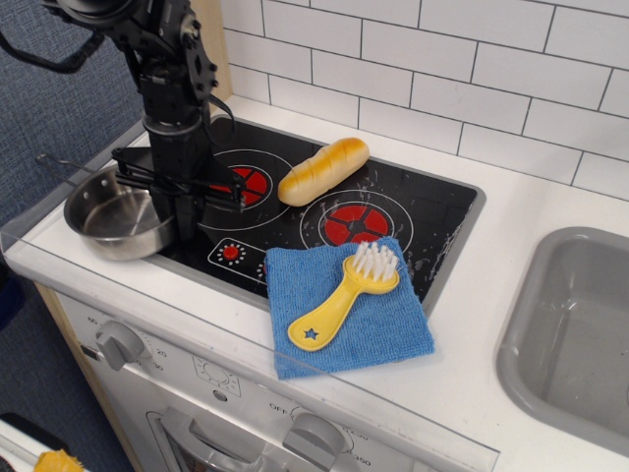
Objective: Move the silver pan to the front right corner of stove
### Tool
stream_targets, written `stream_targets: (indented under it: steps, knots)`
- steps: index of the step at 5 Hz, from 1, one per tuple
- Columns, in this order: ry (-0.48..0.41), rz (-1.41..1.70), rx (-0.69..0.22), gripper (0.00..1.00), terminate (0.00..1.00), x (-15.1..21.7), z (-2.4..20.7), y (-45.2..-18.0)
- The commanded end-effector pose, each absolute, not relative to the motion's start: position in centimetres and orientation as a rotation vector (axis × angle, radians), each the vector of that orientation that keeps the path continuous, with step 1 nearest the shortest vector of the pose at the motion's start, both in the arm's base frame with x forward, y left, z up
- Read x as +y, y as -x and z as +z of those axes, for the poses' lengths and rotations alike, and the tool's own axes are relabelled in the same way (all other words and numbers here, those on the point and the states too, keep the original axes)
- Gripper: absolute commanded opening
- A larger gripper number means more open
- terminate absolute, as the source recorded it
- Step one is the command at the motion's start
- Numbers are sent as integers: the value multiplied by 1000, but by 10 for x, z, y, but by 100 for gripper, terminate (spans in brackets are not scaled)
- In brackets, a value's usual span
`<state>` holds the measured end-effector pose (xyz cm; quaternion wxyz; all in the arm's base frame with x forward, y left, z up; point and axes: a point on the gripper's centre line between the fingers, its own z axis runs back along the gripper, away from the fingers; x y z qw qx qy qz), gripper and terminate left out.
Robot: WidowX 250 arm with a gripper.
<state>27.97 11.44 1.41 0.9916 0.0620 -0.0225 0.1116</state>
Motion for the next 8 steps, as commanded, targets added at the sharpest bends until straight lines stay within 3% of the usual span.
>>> stream_targets:
  steps: [1, 3, 5, 8]
  knots:
    - [-139, 225, -98, 100, 0, 103, 36, -276]
    - [-86, 168, -101, 100, 0, 104, 48, -279]
    - [-27, -51, -143, 100, 0, 86, 79, -270]
    - [-28, -92, -143, 100, 0, 76, 83, -269]
